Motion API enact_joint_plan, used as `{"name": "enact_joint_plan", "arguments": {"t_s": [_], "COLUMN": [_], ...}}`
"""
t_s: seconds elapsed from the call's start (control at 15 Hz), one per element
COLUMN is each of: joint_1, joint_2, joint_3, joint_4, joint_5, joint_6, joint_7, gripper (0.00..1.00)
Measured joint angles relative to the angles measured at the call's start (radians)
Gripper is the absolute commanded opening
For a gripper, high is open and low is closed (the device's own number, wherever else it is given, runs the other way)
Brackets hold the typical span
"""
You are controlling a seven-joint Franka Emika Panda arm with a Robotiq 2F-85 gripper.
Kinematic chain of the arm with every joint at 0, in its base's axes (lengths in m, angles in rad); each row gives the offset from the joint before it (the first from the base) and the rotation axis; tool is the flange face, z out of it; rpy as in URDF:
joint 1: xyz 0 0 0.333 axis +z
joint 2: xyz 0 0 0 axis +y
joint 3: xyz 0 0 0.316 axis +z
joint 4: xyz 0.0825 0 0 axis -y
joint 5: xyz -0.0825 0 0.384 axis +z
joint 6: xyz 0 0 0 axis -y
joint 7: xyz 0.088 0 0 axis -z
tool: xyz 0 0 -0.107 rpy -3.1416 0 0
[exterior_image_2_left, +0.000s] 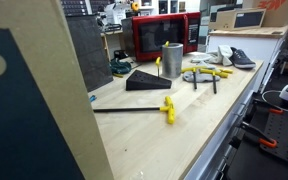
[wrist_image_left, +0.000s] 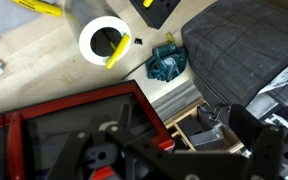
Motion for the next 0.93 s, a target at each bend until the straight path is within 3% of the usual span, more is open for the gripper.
{"name": "enact_joint_plan", "arguments": {"t_s": [0.2, 0.4, 0.6, 0.93], "joint_1": [-0.091, -0.176, -0.235, -0.262], "joint_2": [0.030, 0.115, 0.219, 0.213], "joint_3": [-0.007, -0.002, 0.014, 0.042], "joint_4": [0.137, 0.218, 0.266, 0.267], "joint_5": [0.107, 0.166, 0.180, 0.181], "joint_6": [-0.204, -0.313, -0.347, -0.347], "joint_7": [-0.059, -0.098, -0.105, -0.110], "gripper": [1.00, 1.00, 1.00, 1.00]}}
